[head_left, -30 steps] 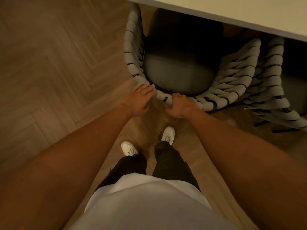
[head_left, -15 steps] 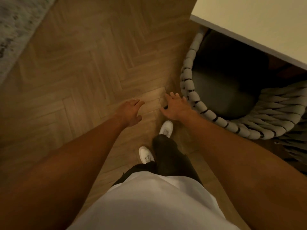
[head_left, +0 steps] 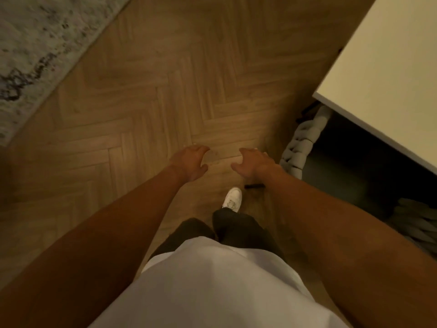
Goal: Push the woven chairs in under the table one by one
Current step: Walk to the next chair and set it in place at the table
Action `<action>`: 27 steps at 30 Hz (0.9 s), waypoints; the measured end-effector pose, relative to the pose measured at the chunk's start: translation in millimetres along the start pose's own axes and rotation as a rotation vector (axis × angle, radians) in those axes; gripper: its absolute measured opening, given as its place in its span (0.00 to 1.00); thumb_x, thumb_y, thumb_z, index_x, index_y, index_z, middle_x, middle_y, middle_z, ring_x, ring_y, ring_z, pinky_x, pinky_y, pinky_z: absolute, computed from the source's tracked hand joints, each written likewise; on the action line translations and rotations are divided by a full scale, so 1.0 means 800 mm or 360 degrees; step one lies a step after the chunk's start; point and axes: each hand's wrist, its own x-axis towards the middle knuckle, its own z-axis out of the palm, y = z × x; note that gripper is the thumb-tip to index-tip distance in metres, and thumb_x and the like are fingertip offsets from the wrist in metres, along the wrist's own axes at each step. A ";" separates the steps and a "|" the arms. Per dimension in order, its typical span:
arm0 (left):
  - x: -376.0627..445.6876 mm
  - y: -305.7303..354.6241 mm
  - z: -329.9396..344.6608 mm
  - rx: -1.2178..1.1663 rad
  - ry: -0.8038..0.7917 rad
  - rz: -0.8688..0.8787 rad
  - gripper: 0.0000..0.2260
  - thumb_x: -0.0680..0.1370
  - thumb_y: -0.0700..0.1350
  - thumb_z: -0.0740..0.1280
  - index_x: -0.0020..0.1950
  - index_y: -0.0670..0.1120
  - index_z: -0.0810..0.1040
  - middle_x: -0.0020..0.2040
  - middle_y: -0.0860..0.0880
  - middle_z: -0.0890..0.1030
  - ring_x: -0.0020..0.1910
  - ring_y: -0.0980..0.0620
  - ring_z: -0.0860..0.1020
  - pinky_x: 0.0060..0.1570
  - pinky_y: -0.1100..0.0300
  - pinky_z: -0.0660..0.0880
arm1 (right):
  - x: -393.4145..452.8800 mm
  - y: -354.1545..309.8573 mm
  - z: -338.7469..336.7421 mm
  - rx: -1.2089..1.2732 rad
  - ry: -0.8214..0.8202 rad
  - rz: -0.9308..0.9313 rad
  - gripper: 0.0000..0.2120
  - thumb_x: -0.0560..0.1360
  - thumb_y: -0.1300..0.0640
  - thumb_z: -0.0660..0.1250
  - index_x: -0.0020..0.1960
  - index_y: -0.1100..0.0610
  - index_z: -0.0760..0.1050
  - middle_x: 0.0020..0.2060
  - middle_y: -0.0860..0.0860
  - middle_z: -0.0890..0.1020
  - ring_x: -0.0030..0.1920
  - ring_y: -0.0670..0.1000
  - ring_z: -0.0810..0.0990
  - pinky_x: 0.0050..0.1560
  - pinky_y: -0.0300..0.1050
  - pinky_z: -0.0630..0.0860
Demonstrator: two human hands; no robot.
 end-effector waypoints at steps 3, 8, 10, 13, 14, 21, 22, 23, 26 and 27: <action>0.034 -0.006 -0.033 -0.0038 0.0017 -0.0013 0.28 0.80 0.51 0.65 0.79 0.47 0.62 0.76 0.44 0.68 0.73 0.43 0.68 0.69 0.49 0.68 | 0.023 -0.002 -0.040 -0.0007 0.0021 0.0007 0.38 0.80 0.35 0.58 0.82 0.55 0.56 0.79 0.56 0.62 0.78 0.60 0.62 0.75 0.59 0.60; 0.100 -0.022 -0.090 -0.0006 0.0010 0.0058 0.28 0.80 0.51 0.65 0.79 0.47 0.63 0.76 0.44 0.68 0.73 0.43 0.68 0.70 0.50 0.67 | 0.069 -0.007 -0.104 0.0031 0.0015 0.0053 0.38 0.80 0.36 0.59 0.82 0.55 0.55 0.80 0.56 0.61 0.77 0.60 0.62 0.75 0.57 0.61; 0.136 -0.034 -0.114 0.0048 -0.0008 0.0114 0.28 0.80 0.51 0.65 0.79 0.47 0.63 0.76 0.44 0.67 0.74 0.43 0.67 0.70 0.50 0.66 | 0.091 -0.011 -0.131 0.0058 0.0030 0.0088 0.37 0.80 0.37 0.58 0.82 0.54 0.54 0.80 0.56 0.61 0.77 0.60 0.62 0.75 0.57 0.62; 0.197 -0.051 -0.158 0.0113 -0.0052 0.0204 0.29 0.80 0.52 0.65 0.79 0.47 0.62 0.77 0.43 0.67 0.74 0.43 0.67 0.70 0.51 0.65 | 0.126 -0.013 -0.177 0.0104 0.0065 0.0160 0.37 0.80 0.37 0.58 0.82 0.54 0.54 0.80 0.55 0.61 0.78 0.59 0.61 0.76 0.57 0.61; 0.217 -0.056 -0.175 0.0127 -0.0046 0.0235 0.29 0.80 0.52 0.65 0.79 0.46 0.62 0.77 0.43 0.67 0.74 0.43 0.67 0.70 0.51 0.65 | 0.137 -0.014 -0.193 0.0117 0.0069 0.0192 0.37 0.80 0.36 0.58 0.82 0.54 0.54 0.80 0.55 0.61 0.78 0.59 0.60 0.76 0.58 0.60; 0.338 -0.079 -0.289 0.0309 -0.0043 0.0441 0.29 0.80 0.52 0.66 0.78 0.46 0.63 0.75 0.43 0.69 0.72 0.43 0.68 0.68 0.52 0.68 | 0.194 -0.020 -0.302 0.0249 0.0141 0.0384 0.36 0.81 0.37 0.56 0.83 0.53 0.52 0.81 0.56 0.58 0.79 0.59 0.58 0.76 0.60 0.58; 0.354 -0.079 -0.303 0.0338 -0.0057 0.0472 0.29 0.80 0.53 0.66 0.78 0.46 0.63 0.75 0.43 0.68 0.73 0.43 0.68 0.68 0.51 0.67 | 0.202 -0.020 -0.314 0.0281 0.0162 0.0402 0.36 0.81 0.37 0.56 0.83 0.53 0.52 0.81 0.56 0.58 0.79 0.59 0.58 0.76 0.61 0.58; 0.370 -0.077 -0.315 0.0365 -0.0074 0.0503 0.29 0.80 0.53 0.65 0.79 0.46 0.63 0.76 0.43 0.68 0.73 0.43 0.67 0.69 0.51 0.67 | 0.211 -0.018 -0.326 0.0315 0.0178 0.0425 0.36 0.81 0.37 0.57 0.83 0.53 0.52 0.81 0.56 0.58 0.79 0.60 0.58 0.76 0.61 0.59; 0.422 -0.068 -0.349 0.0453 -0.0128 0.0595 0.29 0.80 0.53 0.65 0.79 0.46 0.62 0.76 0.43 0.67 0.74 0.43 0.67 0.70 0.51 0.67 | 0.236 -0.005 -0.362 0.0380 0.0237 0.0482 0.37 0.81 0.36 0.57 0.83 0.53 0.53 0.80 0.56 0.59 0.79 0.60 0.58 0.75 0.61 0.59; 0.441 -0.062 -0.360 0.0470 -0.0141 0.0625 0.29 0.80 0.53 0.65 0.79 0.46 0.62 0.76 0.43 0.67 0.74 0.43 0.67 0.70 0.51 0.67 | 0.244 0.003 -0.374 0.0402 0.0251 0.0497 0.37 0.81 0.36 0.57 0.83 0.53 0.53 0.80 0.56 0.59 0.79 0.60 0.58 0.75 0.61 0.59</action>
